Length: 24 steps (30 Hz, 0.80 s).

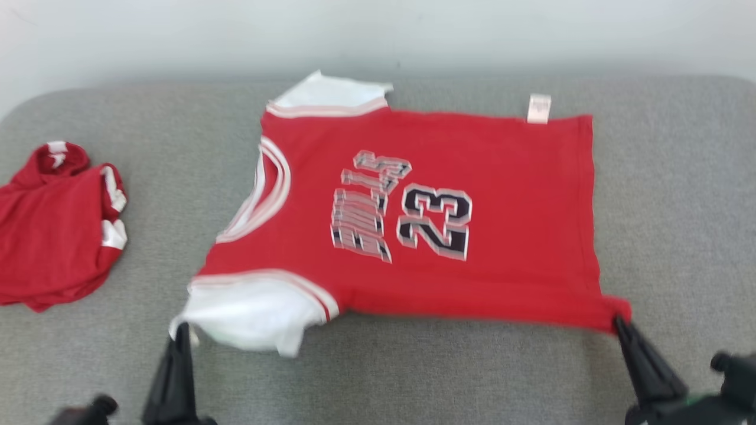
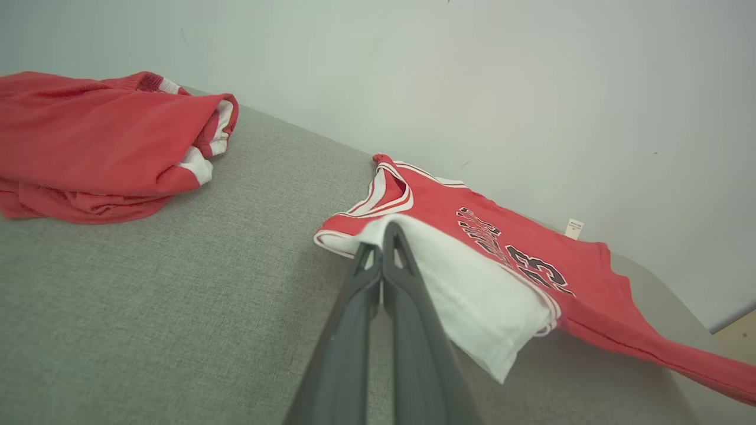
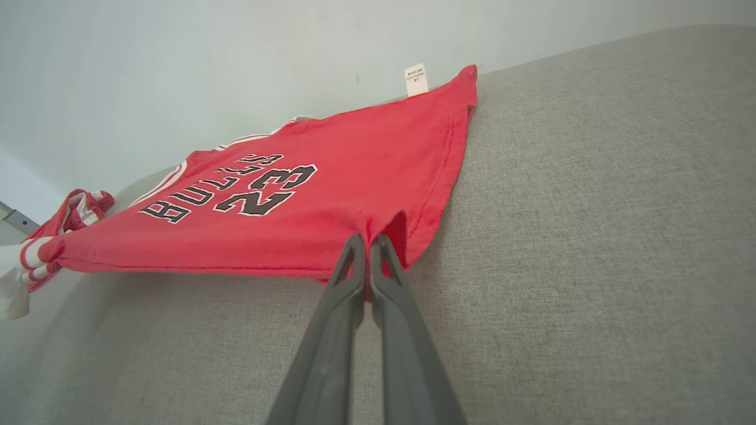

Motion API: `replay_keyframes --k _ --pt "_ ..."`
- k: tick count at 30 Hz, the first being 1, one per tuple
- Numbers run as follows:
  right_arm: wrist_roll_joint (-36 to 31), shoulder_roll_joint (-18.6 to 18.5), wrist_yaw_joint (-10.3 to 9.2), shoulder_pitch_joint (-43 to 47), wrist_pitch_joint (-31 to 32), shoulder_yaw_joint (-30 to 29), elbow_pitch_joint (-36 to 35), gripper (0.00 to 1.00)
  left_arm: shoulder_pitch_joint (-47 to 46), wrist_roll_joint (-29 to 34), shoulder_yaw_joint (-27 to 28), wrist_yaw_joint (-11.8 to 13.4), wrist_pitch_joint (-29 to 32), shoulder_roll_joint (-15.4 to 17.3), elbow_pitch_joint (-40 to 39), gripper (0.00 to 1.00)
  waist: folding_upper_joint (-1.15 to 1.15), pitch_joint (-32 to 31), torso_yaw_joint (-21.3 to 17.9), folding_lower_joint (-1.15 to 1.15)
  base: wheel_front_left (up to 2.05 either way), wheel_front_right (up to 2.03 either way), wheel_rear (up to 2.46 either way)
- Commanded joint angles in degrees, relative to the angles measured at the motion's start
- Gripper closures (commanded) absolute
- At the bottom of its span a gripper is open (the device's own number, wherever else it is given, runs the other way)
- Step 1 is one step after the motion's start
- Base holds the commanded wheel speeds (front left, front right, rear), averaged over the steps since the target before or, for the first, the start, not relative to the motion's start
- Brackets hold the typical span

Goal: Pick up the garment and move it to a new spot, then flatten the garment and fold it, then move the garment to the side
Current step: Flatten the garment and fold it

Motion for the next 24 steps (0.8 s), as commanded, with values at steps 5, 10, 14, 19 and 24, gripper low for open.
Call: replay_keyframes --k 5,10,14,19,24 --pt "-2.1 1.1 -0.13 5.2 2.1 -1.1 0.1 1.00 3.8 1.7 -0.3 -1.9 -0.2 -1.9 2.5 1.00 0.01 -3.3 1.3 0.01 0.00 0.00 0.00" --pt "-2.6 2.0 -0.13 9.9 3.9 -3.3 1.1 1.00 6.3 2.6 -0.7 -3.2 -0.2 -3.2 5.0 1.00 0.01 -4.7 1.3 0.01 0.00 0.00 0.00" --pt "-3.3 2.8 -0.13 13.7 5.8 -4.4 1.2 1.00 8.1 2.7 -1.0 -3.6 -0.2 -3.2 6.3 1.00 0.01 -5.2 1.1 0.01 0.00 0.00 0.00" --pt "-3.8 3.8 -0.13 15.2 7.3 -5.4 1.1 1.00 8.6 2.7 -2.1 -4.6 0.5 -2.9 6.7 1.00 0.01 -4.8 0.8 0.01 0.00 0.00 0.00" --pt "-4.5 4.9 -0.13 12.3 7.2 -4.6 -0.5 1.00 5.3 4.1 -2.8 -5.2 0.9 -1.7 6.3 1.00 0.01 -4.1 -0.7 0.01 0.00 0.00 0.00"
